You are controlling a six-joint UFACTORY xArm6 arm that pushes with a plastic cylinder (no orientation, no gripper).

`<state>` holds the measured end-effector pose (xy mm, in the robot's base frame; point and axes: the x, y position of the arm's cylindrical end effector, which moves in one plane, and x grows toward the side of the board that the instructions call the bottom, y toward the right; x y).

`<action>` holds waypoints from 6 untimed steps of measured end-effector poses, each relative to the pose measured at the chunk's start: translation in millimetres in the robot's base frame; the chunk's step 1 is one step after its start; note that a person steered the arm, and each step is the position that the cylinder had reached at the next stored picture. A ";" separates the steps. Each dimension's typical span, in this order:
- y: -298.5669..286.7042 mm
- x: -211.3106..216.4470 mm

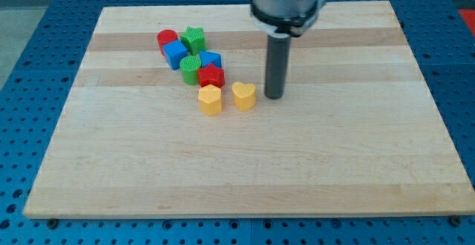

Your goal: Move the heart into the hexagon

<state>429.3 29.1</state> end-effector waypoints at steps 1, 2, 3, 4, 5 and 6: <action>-32.1 0.8; -45.7 0.8; -18.4 0.9; 14.9 23.5; 15.9 63.8; -6.1 70.7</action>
